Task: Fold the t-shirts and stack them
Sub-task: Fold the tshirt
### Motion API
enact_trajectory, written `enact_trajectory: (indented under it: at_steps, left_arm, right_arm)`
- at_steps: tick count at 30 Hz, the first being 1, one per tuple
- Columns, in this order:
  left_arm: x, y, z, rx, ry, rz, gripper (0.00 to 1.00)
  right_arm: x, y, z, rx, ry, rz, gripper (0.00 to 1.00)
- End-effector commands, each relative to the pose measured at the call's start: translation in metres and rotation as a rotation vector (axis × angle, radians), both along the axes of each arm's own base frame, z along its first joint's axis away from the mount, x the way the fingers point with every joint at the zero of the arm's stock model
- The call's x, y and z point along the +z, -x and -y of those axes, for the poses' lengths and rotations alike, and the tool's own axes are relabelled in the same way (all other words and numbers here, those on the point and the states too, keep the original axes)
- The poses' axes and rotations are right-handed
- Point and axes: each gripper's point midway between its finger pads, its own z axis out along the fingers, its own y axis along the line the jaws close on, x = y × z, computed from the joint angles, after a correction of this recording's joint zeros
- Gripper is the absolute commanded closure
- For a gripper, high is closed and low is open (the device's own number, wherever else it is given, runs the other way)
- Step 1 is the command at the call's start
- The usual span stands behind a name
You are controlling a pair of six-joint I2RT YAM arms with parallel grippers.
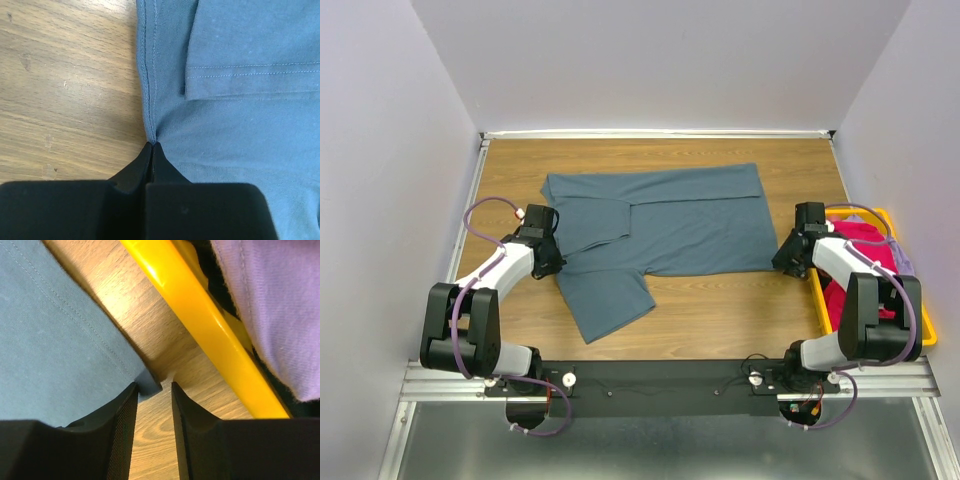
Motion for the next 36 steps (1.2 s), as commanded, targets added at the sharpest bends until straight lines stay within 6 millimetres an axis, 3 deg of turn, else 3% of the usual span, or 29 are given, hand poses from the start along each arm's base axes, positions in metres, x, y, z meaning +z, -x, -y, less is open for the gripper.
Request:
enact_trajectory:
  at_steps: [1,11,18,22,27,31,36]
  left_arm:
    - [0.002,0.0,0.001,0.002,0.018,0.024,1.0]
    - [0.012,0.002,-0.005,0.025,0.013,0.03,1.0]
    - [0.031,0.005,-0.011,0.038,0.019,0.063,1.0]
    - [0.035,-0.008,-0.021,0.04,-0.001,0.065,1.0]
    - [0.049,-0.032,-0.022,0.028,0.016,0.106,1.0]
    - [0.047,-0.045,-0.02,0.006,0.022,0.096,1.0]
    - [0.043,-0.06,-0.02,-0.018,0.03,0.08,1.0]
  right_arm:
    - [-0.005,0.007,0.008,-0.017,0.034,-0.051,0.63]
    - [0.01,0.01,0.009,-0.003,0.05,-0.021,0.99]
    - [0.038,0.006,0.011,0.015,0.065,0.016,0.99]
    - [0.057,-0.018,0.01,0.027,0.056,0.061,0.99]
    - [0.066,-0.048,0.01,0.066,0.053,0.074,0.99]
    - [0.069,-0.073,0.001,0.123,0.004,0.083,0.99]
    - [0.077,-0.101,0.003,0.139,0.011,0.108,0.99]
